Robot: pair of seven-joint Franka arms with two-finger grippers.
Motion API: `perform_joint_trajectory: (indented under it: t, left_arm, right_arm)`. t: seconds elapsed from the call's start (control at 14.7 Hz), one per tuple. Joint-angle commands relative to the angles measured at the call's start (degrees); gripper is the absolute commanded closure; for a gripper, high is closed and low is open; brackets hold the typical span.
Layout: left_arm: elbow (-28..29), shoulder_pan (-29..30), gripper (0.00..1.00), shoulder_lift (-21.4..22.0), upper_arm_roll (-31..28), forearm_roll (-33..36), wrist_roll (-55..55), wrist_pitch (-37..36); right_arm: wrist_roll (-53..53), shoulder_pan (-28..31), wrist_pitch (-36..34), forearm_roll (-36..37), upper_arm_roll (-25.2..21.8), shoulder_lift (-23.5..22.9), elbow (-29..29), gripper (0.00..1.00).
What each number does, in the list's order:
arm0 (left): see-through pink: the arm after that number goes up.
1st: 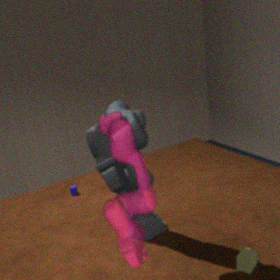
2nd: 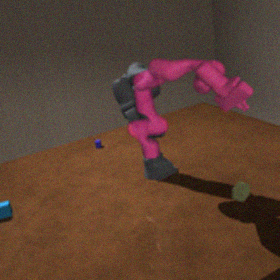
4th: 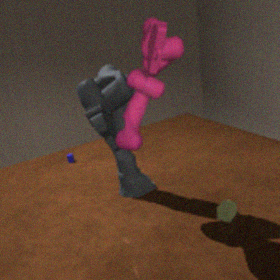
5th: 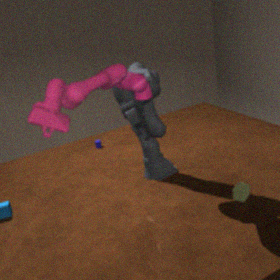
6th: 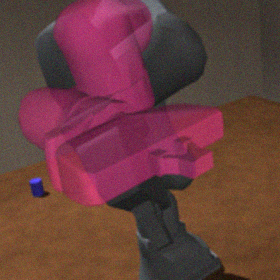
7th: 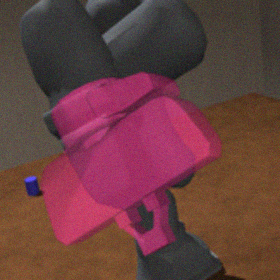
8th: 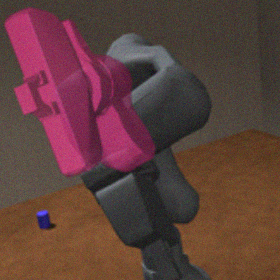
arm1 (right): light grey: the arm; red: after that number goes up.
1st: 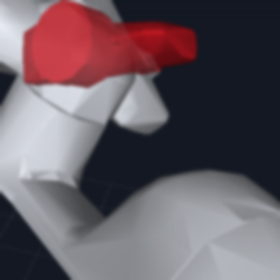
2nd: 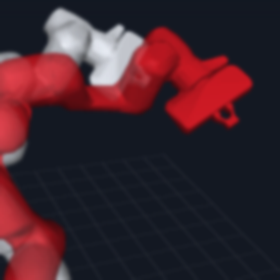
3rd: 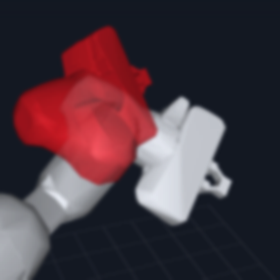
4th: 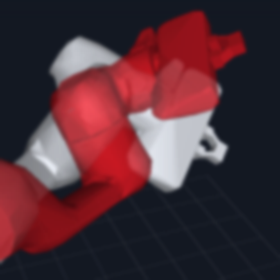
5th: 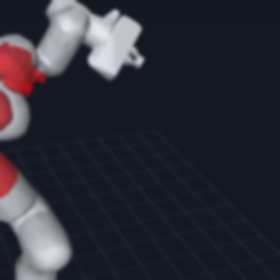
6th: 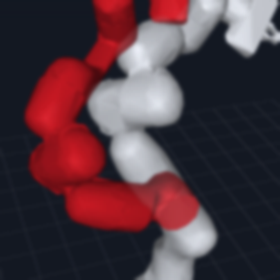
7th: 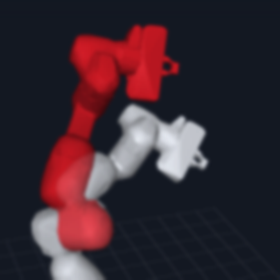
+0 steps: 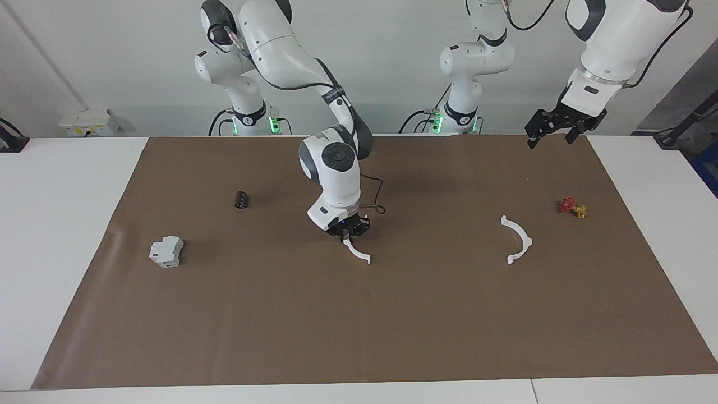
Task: Assemble drain pipe with both arms
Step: 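Carry the clamp half with the right gripper to the table center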
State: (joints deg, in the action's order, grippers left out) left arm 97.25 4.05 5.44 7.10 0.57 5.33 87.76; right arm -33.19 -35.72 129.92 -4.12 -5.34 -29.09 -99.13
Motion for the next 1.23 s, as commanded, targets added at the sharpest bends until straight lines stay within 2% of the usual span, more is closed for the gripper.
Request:
perform_joint_trajectory:
  t: [0.0,0.07,0.14,0.2,0.27,0.41,0.82,0.96,1.16]
  left_arm:
    - [0.8,0.1,0.0,1.1,0.1,-0.7,0.0,0.6]
    - [0.8,0.1,0.0,1.1,0.1,-0.6,0.0,0.5]
    - [0.8,0.1,0.0,1.1,0.1,-0.7,-0.1,0.5]
    - [0.8,0.1,0.0,1.1,0.1,-0.6,-0.1,0.5]
    - [0.8,0.1,0.0,1.1,0.1,-0.6,0.0,0.6]
    - [0.9,0.1,0.0,1.1,0.1,-0.7,0.0,0.7]
    - [1.1,0.2,0.0,1.1,0.1,-0.7,0.1,1.2]
    - [5.1,0.2,0.0,2.6,0.1,-0.7,0.1,6.2]
    - [16.3,1.0,0.0,6.6,0.0,-0.7,0.2,18.1]
  right_arm:
    - [-1.6,-0.6,-0.1,1.5,0.0,0.4,-1.4,1.0]
    - [-1.6,-0.7,-0.1,1.5,0.0,0.4,-1.4,1.0]
    - [-1.6,-0.8,0.0,1.5,0.0,0.5,-1.9,0.88]
    - [-1.6,-1.1,0.2,2.3,0.0,0.8,-2.6,0.36]
    - [-1.4,-2.2,0.1,3.6,0.0,0.8,-2.7,0.0]
    - [-1.4,-2.3,-0.5,4.5,0.0,1.4,-2.0,0.0]
    - [1.8,3.3,-5.2,4.5,-0.5,11.8,-1.8,0.0]
    - [5.1,6.8,-7.9,4.5,-0.5,14.7,-1.6,0.0]
    - [12.2,12.9,-12.3,4.5,-0.5,18.8,-1.5,0.0]
